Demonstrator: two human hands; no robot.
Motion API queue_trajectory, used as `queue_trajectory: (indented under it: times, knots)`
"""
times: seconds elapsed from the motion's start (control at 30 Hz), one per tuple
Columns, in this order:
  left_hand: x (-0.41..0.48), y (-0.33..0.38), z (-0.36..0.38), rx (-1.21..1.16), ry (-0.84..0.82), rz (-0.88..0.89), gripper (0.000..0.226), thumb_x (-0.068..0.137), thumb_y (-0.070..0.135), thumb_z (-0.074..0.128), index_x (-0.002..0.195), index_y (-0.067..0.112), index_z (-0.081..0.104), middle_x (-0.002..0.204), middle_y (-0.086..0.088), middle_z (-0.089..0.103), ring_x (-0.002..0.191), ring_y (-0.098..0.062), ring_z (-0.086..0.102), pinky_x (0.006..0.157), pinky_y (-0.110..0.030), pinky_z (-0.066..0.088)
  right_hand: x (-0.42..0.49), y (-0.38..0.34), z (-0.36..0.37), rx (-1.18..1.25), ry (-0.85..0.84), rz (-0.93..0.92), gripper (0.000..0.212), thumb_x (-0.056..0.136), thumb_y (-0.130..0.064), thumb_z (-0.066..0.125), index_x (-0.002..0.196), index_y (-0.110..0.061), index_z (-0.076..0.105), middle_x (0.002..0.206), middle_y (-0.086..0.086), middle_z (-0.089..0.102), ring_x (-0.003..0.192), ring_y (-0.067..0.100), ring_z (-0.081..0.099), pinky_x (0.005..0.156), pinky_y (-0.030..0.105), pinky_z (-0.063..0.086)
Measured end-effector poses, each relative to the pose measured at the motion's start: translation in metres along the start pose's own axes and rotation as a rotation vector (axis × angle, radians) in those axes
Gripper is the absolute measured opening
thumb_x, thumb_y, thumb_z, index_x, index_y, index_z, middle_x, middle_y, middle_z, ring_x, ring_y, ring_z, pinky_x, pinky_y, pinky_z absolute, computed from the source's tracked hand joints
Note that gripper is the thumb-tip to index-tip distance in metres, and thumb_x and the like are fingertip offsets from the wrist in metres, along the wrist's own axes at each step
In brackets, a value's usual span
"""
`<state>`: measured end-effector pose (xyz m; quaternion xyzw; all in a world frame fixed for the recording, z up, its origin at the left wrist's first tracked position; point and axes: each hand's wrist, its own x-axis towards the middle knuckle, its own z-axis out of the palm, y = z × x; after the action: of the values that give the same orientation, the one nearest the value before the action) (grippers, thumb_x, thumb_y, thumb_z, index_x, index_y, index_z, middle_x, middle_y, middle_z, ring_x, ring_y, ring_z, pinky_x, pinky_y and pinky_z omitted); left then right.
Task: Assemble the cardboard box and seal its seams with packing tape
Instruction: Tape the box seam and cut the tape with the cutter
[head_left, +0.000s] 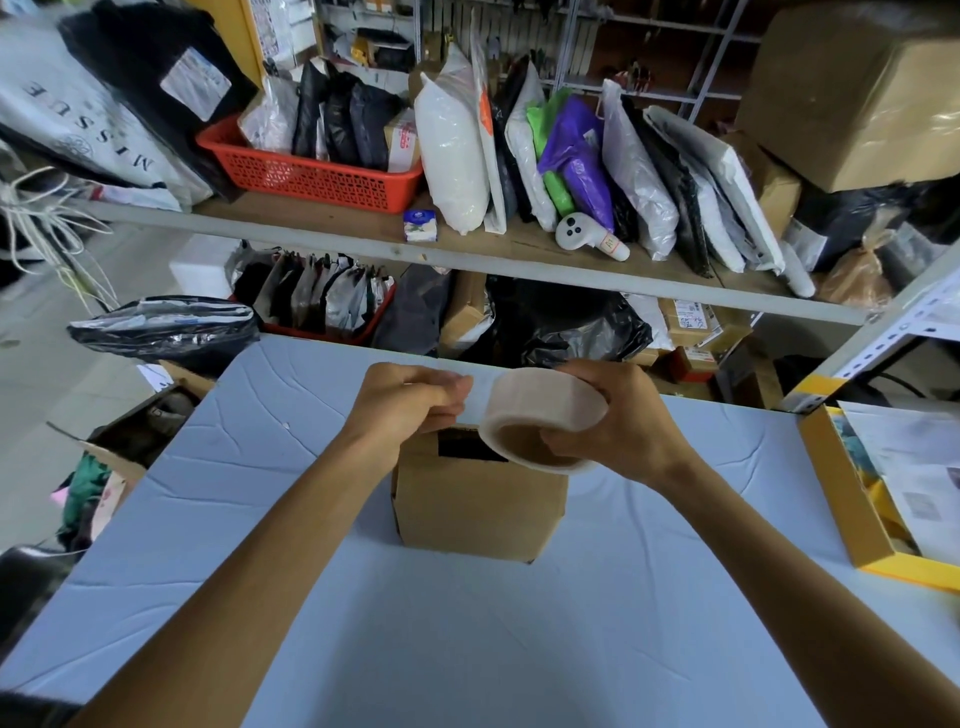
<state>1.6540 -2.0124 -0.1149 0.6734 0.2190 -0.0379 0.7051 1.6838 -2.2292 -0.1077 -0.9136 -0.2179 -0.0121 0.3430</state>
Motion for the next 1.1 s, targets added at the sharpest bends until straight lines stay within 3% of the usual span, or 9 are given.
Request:
queue_trajectory:
  times: [0.23, 0.3, 0.43, 0.5, 0.57, 0.73, 0.9, 1.0, 1.1]
  knots:
    - [0.007, -0.005, -0.003, -0.088, 0.05, -0.027, 0.003, 0.085, 0.008, 0.067, 0.086, 0.006, 0.07, 0.079, -0.007, 0.071, 0.07, -0.013, 0.066, 0.061, -0.017, 0.057, 0.002, 0.003, 0.001, -0.065, -0.124, 0.006, 0.049, 0.059, -0.025, 0.087, 0.099, -0.021, 0.06, 0.096, -0.003, 0.062, 0.088, 0.018, 0.058, 0.073, 0.033, 0.053]
    - [0.007, -0.009, -0.002, -0.079, 0.048, -0.035, 0.005, 0.085, 0.008, 0.067, 0.088, 0.005, 0.07, 0.079, -0.006, 0.071, 0.072, -0.014, 0.067, 0.065, -0.019, 0.057, 0.003, 0.004, 0.0, -0.084, -0.095, -0.011, 0.048, 0.059, -0.027, 0.088, 0.098, -0.018, 0.062, 0.093, -0.002, 0.063, 0.085, 0.019, 0.058, 0.068, 0.031, 0.051]
    - [0.01, -0.004, -0.013, -0.086, 0.099, 0.006, 0.004, 0.085, 0.007, 0.067, 0.081, 0.008, 0.069, 0.066, 0.0, 0.071, 0.06, -0.008, 0.067, 0.053, -0.016, 0.054, 0.0, 0.001, -0.01, -0.201, -0.027, -0.012, 0.04, 0.06, -0.029, 0.082, 0.093, -0.014, 0.065, 0.082, -0.002, 0.061, 0.076, 0.02, 0.057, 0.056, 0.02, 0.04]
    - [0.013, -0.002, -0.024, -0.056, 0.111, 0.019, 0.002, 0.085, 0.008, 0.068, 0.084, 0.007, 0.069, 0.063, 0.001, 0.071, 0.057, -0.006, 0.067, 0.052, -0.015, 0.053, -0.003, 0.007, -0.017, -0.283, -0.008, -0.032, 0.042, 0.059, -0.04, 0.081, 0.084, -0.01, 0.066, 0.075, 0.001, 0.064, 0.07, 0.024, 0.058, 0.059, 0.028, 0.048]
    - [0.015, -0.005, -0.027, -0.037, 0.098, 0.013, 0.003, 0.085, 0.008, 0.067, 0.085, 0.005, 0.068, 0.07, -0.004, 0.071, 0.059, -0.008, 0.068, 0.054, -0.014, 0.054, -0.005, 0.015, -0.023, -0.31, 0.005, 0.031, 0.04, 0.057, -0.035, 0.08, 0.084, -0.008, 0.067, 0.075, 0.009, 0.065, 0.073, 0.032, 0.059, 0.063, 0.038, 0.053]
    - [0.02, -0.013, -0.027, -0.079, 0.115, 0.033, 0.009, 0.086, 0.011, 0.068, 0.09, 0.003, 0.069, 0.081, -0.008, 0.069, 0.074, -0.015, 0.066, 0.058, -0.015, 0.055, -0.007, 0.028, -0.028, -0.164, -0.078, 0.085, 0.044, 0.054, -0.025, 0.085, 0.093, -0.021, 0.064, 0.084, -0.004, 0.065, 0.079, 0.019, 0.06, 0.065, 0.032, 0.049]
    - [0.02, -0.023, -0.035, -0.04, 0.074, 0.016, 0.011, 0.084, 0.015, 0.07, 0.091, 0.006, 0.072, 0.081, -0.006, 0.072, 0.073, -0.012, 0.068, 0.061, -0.016, 0.056, -0.006, 0.033, -0.038, 0.158, -0.211, 0.146, 0.033, 0.065, -0.019, 0.087, 0.092, -0.008, 0.072, 0.087, 0.011, 0.067, 0.079, 0.018, 0.061, 0.067, 0.029, 0.048]
    - [0.018, -0.028, -0.034, -0.046, 0.065, -0.026, 0.006, 0.084, 0.013, 0.069, 0.086, 0.007, 0.071, 0.076, -0.004, 0.072, 0.069, -0.01, 0.068, 0.057, -0.015, 0.054, -0.009, 0.037, -0.04, 0.186, -0.249, 0.151, 0.022, 0.071, -0.02, 0.083, 0.087, -0.009, 0.074, 0.083, 0.011, 0.069, 0.078, 0.024, 0.064, 0.067, 0.038, 0.05]
    - [0.015, -0.035, -0.031, -0.02, 0.078, -0.048, 0.005, 0.084, 0.009, 0.069, 0.086, 0.004, 0.071, 0.077, -0.007, 0.072, 0.06, -0.007, 0.068, 0.053, -0.015, 0.053, -0.008, 0.039, -0.037, 0.107, -0.274, 0.192, 0.017, 0.069, -0.021, 0.084, 0.084, -0.019, 0.076, 0.078, -0.003, 0.072, 0.076, 0.013, 0.065, 0.067, 0.03, 0.049]
